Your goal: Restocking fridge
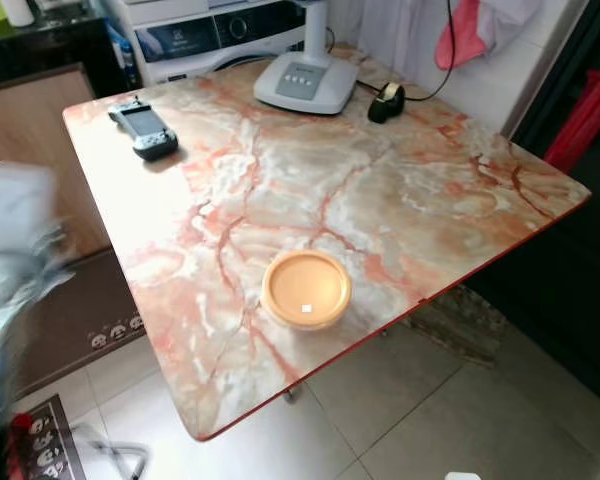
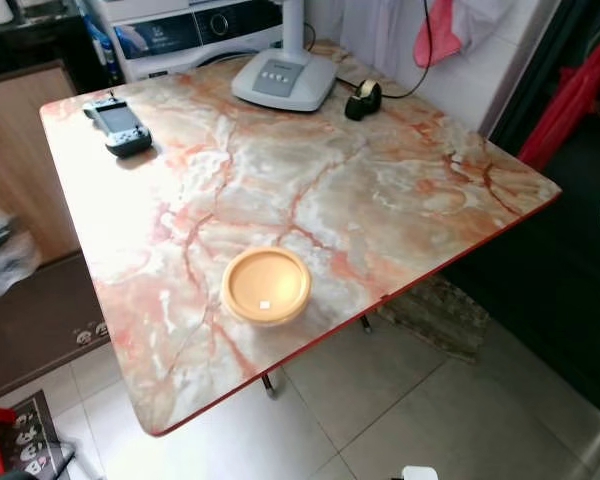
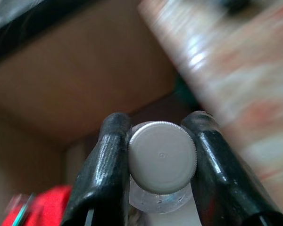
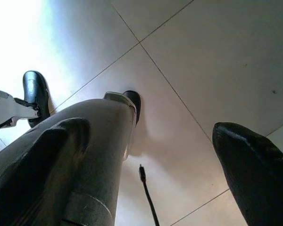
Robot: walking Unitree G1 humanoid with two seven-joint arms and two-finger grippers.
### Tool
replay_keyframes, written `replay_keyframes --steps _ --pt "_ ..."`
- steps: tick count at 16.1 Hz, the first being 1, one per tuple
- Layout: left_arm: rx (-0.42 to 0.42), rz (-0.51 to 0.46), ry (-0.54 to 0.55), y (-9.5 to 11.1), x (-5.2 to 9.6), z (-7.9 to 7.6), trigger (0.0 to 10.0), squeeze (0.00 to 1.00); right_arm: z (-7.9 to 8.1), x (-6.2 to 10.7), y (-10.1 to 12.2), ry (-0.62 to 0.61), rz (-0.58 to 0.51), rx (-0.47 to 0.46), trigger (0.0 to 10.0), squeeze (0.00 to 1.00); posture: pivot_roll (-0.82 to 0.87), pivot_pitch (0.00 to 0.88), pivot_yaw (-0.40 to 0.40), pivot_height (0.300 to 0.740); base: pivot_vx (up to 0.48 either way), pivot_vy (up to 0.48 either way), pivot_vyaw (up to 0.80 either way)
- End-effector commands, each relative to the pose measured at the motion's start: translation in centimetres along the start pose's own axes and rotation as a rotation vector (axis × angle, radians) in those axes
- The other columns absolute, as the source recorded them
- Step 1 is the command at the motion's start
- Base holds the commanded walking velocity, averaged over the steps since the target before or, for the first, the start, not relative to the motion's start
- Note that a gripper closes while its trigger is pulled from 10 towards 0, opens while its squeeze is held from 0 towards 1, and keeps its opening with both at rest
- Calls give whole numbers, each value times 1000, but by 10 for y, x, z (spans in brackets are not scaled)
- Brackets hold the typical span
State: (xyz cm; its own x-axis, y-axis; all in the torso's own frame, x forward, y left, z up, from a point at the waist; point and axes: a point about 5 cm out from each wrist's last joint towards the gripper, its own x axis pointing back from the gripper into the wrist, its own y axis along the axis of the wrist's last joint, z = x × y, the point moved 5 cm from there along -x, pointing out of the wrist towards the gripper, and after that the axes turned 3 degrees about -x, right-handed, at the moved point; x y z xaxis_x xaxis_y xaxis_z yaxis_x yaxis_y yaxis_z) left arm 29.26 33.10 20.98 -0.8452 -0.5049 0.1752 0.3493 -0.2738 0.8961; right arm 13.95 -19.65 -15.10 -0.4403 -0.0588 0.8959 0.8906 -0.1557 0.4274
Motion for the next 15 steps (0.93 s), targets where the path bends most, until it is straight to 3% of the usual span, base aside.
replay_keyframes --steps 1,2,3,5,6,7,8,9,10,11,12,15 --pt "9 79 43 -32 -6 7 10000 0 0 2 -14 -2 37 -2 10000 0 203 71 -31 740 0 0 0" --pt "19 197 44 -84 -6 6 10000 0 0 2 -14 -2 38 -2 10000 0 196 65 -28 740 0 0 0" --pt "26 263 37 -116 -2 2 10000 0 0 2 -15 -2 39 -2 10000 0 189 60 -26 740 0 0 0" --pt "-55 434 24 -204 10 -8 10000 0 -1 2 -15 -7 37 -1 10000 0 177 46 -23 740 0 0 0" --pt "-86 487 -19 -231 20 -20 10000 0 -1 2 -15 -9 36 0 10000 0 177 46 -23 740 0 0 0" --pt "-98 499 -79 -245 26 -37 10000 0 -2 2 -15 -10 35 1 10000 0 173 41 -28 740 0 0 0" --pt "-183 437 -180 -252 30 -61 10000 0 -2 2 -15 -12 31 1 10000 0 166 33 -29 740 0 0 0" --pt "-299 269 -182 -238 29 -72 10000 0 -3 3 -15 -14 30 1 10000 0 148 28 -26 740 0 0 0" --pt "-192 327 -287 -251 43 -101 10000 0 -4 3 -14 -17 21 -11 10000 0 151 23 -34 740 0 0 0" --pt "-120 385 -346 -263 50 -116 10000 0 -5 3 -12 -17 19 -8 10000 0 160 27 -38 740 0 0 0" --pt "-137 431 -392 -279 56 -132 10000 0 -5 2 -10 -17 22 6 10000 0 151 47 -50 740 0 0 0" --pt "-104 533 -390 -298 62 -141 10000 0 -4 1 -6 -17 6 -1 10000 0 117 61 -50 740 0 0 0"
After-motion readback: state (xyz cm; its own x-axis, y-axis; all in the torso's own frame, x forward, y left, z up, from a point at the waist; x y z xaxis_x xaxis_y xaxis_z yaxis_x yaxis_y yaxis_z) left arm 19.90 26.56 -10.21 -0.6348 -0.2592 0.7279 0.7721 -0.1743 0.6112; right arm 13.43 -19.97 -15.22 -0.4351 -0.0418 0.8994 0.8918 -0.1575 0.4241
